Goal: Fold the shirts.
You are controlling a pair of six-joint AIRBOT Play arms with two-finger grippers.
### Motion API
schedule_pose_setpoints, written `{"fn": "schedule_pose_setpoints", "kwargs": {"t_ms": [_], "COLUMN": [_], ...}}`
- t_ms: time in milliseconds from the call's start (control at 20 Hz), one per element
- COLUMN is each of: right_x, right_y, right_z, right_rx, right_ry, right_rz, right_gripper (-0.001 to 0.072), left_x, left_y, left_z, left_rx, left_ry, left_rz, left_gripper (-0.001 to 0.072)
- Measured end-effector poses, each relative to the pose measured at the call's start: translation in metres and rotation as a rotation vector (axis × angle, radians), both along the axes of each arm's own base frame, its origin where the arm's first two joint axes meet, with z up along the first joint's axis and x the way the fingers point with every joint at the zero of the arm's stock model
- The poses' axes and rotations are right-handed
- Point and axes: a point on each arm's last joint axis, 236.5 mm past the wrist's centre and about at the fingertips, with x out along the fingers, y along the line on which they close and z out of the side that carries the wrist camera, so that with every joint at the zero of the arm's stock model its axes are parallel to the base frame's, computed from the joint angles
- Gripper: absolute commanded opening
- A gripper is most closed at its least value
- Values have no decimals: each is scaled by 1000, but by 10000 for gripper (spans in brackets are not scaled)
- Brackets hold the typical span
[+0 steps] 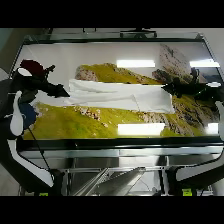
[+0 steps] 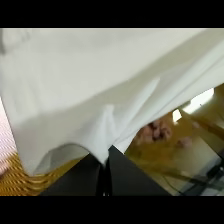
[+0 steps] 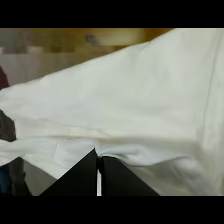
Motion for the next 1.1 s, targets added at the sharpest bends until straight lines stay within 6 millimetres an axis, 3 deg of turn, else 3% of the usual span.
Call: {"fn": "schedule_pose_setpoints", "kwargs": {"t_ms": [150,350,400,450,500,550,600,650,900,1100], "right_x": [14,19,21,22,23,22,21,19,-8,-19], "right_y": [-9,-16,-17,-19,-23,-27,-34,-45,-104,-96], "right_z": [-23,-43,-45,-46,-46,-44,-40,-36,-45,-67], "right_rx": [-52,-115,-129,-144,-156,-172,-192,-228,-356,-333], "right_ry": [-9,-26,-35,-45,-55,-64,-72,-75,68,150], "right_rz": [-18,-4,1,2,6,19,38,63,78,125], "right_gripper": [25,35,193,310,322,438,664,701,701,701], "left_x": [35,60,65,70,74,78,81,83,93,93], "left_y": [-3,-6,-8,-8,-7,-5,-1,6,59,81], "left_z": [-10,-30,-32,-33,-34,-32,-28,-21,28,63], "left_rx": [10,-9,-17,-21,-23,-27,-27,-28,-34,-64], "left_ry": [-37,-45,-56,-66,-77,-87,-99,-113,-207,-255], "left_rz": [23,66,78,91,107,122,136,151,257,310], "left_gripper": [26,26,29,151,364,493,720,713,710,690]}}
